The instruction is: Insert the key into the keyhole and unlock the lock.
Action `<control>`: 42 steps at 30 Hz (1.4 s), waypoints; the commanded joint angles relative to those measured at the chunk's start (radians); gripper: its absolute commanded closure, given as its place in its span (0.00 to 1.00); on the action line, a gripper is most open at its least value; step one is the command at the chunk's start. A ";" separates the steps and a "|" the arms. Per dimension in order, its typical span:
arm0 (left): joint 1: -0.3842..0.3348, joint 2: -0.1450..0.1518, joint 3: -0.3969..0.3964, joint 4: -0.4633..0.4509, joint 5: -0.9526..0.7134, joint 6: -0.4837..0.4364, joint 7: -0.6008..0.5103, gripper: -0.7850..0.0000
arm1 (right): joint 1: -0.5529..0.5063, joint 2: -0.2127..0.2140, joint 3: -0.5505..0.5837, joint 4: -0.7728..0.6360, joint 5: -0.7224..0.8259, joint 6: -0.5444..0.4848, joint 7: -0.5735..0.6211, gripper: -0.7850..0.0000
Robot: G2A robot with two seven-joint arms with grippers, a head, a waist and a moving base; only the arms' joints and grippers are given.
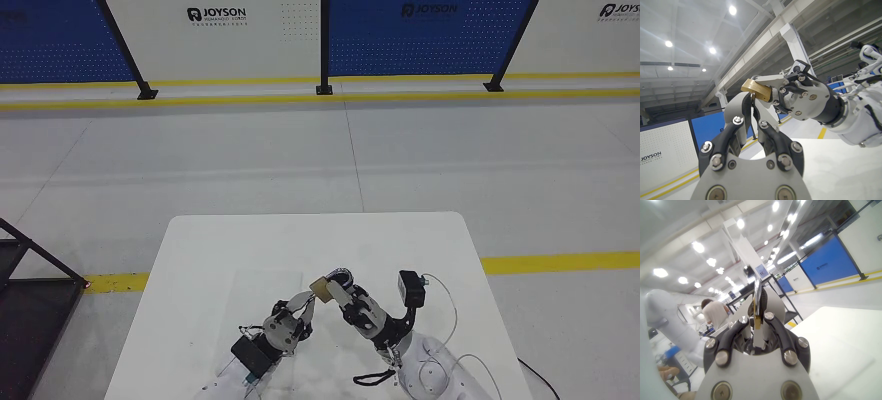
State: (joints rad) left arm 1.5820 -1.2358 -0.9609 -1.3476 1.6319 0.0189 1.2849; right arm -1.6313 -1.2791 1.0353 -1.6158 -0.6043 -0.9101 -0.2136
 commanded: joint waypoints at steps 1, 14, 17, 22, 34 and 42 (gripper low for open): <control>0.000 -0.001 -0.001 0.001 0.004 0.024 0.004 1.00 | 0.000 0.000 0.000 0.000 0.000 0.000 0.001 1.00; -0.007 -0.009 -0.001 0.008 -0.010 0.058 0.040 0.00 | 0.000 0.000 0.000 -0.002 0.002 0.005 0.002 1.00; -0.003 -0.008 0.003 0.007 -0.021 0.009 0.050 0.00 | 0.002 0.000 0.001 -0.002 0.007 0.002 -0.006 1.00; 0.021 0.002 -0.006 -0.002 -0.047 -0.106 0.055 0.00 | 0.007 -0.001 0.002 0.004 0.017 0.003 -0.012 1.00; 0.266 0.111 -0.238 -0.214 -0.204 -0.673 -0.119 0.00 | 0.100 -0.019 -0.061 0.069 0.080 0.312 0.169 1.00; 0.457 0.178 -0.479 -0.341 -0.385 -0.799 -0.245 0.00 | 0.200 -0.051 -0.183 0.180 0.002 0.554 0.304 1.00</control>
State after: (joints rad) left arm 2.0214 -1.0627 -1.4145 -1.6901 1.2648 -0.7741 1.0460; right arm -1.4462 -1.3249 0.8729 -1.4577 -0.5818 -0.3909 0.0760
